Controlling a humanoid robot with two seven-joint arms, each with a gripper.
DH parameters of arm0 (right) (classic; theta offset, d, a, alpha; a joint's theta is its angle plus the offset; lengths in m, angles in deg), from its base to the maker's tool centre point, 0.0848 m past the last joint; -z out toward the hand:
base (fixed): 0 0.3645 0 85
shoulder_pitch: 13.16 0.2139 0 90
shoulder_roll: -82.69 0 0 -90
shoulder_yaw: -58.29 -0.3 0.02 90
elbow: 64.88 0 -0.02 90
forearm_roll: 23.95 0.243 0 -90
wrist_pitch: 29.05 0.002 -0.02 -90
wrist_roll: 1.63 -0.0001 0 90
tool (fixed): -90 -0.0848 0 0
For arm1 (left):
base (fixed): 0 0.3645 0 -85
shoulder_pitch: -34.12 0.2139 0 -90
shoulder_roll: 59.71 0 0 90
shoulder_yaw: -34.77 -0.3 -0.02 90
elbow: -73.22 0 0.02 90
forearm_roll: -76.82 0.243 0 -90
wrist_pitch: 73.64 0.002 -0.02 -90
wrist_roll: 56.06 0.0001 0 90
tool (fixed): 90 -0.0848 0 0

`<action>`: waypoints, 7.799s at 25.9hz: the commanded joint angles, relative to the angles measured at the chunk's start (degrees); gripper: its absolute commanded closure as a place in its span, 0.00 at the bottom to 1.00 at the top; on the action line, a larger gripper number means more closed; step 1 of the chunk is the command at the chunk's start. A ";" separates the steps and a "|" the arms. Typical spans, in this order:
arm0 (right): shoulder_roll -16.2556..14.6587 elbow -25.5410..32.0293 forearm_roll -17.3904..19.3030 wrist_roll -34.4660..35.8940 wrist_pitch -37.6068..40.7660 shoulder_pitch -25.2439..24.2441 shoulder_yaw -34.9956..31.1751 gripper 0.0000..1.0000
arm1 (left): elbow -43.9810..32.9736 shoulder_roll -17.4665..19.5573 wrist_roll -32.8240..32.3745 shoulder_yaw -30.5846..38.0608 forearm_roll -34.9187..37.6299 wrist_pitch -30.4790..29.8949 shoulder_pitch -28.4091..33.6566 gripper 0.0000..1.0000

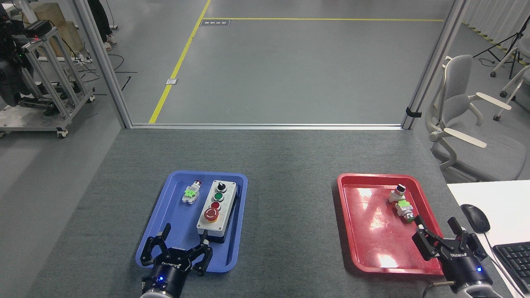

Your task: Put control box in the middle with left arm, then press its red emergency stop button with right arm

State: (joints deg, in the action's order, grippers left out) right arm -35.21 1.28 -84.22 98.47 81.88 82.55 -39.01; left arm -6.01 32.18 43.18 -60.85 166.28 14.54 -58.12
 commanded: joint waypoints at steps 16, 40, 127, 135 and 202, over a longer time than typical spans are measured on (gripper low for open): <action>0.04 0.02 0.06 0.10 -0.53 0.00 -0.09 0.00 | 12.00 -1.19 2.36 -1.85 0.18 -0.12 -6.81 0.02; -0.05 0.11 0.15 0.19 -0.53 0.00 -0.09 0.00 | 25.27 -2.86 4.73 -4.05 -0.17 0.50 -13.75 0.02; -3.65 -0.42 -0.02 3.36 -0.27 5.62 6.33 1.00 | -0.22 4.70 12.20 -28.84 -9.04 28.36 -5.05 0.00; -1.19 -1.30 0.33 4.06 -1.94 20.13 32.08 1.00 | -1.98 8.30 9.74 -10.11 -12.56 17.11 -3.56 0.00; 2.24 -3.67 1.47 1.86 -2.73 1.50 0.97 0.01 | -2.07 4.79 4.65 10.72 -19.24 -8.29 2.77 0.01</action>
State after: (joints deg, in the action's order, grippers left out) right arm -32.93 -3.46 -82.74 100.51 74.40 90.00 -31.69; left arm -8.10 37.05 47.99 -50.13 147.34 6.34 -55.30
